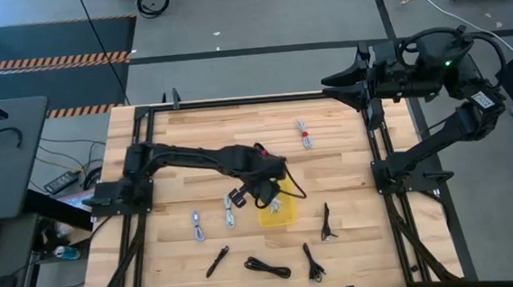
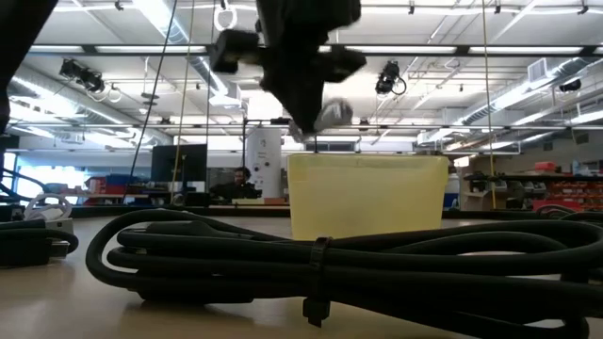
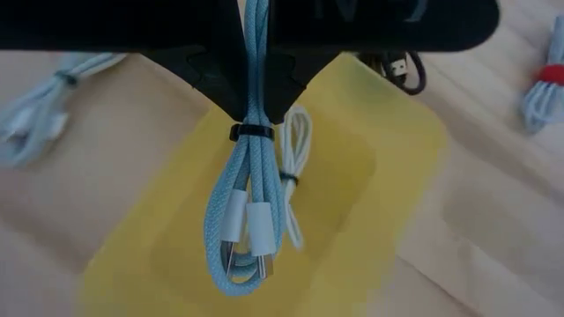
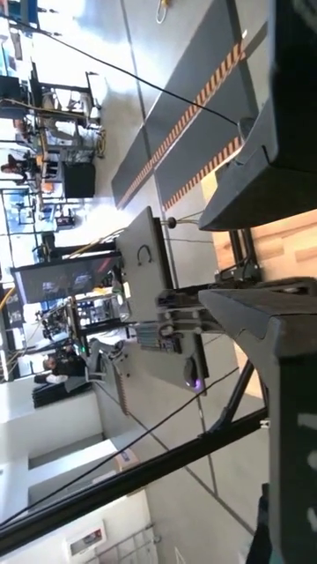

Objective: Pick and place USB-C Cables
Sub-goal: Put the blue charger cable into the yellow bin

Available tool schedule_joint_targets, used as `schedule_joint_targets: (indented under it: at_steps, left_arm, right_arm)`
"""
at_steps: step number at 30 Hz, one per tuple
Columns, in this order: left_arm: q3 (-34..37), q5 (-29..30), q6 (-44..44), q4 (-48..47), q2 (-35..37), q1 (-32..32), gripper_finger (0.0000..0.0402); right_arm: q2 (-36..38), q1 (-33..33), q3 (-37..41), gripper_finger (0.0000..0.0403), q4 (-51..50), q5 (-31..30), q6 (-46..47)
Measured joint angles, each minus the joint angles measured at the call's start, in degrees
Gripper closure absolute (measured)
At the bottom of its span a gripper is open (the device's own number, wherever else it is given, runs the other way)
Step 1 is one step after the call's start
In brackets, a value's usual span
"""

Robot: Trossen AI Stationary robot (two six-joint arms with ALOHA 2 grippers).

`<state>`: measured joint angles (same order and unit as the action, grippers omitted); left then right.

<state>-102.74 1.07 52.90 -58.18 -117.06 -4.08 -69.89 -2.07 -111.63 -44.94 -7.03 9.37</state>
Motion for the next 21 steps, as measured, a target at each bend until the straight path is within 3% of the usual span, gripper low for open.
schedule_joint_targets:
  at_steps: [4,12,21]
  left_arm:
    - [0.04,4.92,3.81,1.04,-1.44,-0.75,0.0381]
    - [0.02,5.34,5.88,12.0,-1.7,-1.46,0.0381]
    - [0.0,5.32,4.69,11.64,-2.08,-1.62,0.0381]
  right_arm:
    - [0.0,0.0,0.0,0.028,-0.18,0.0,0.13]
    - [0.0,0.0,0.0,0.028,-0.27,0.0,0.13]
    - [0.0,0.0,0.0,0.028,-0.27,0.0,0.13]
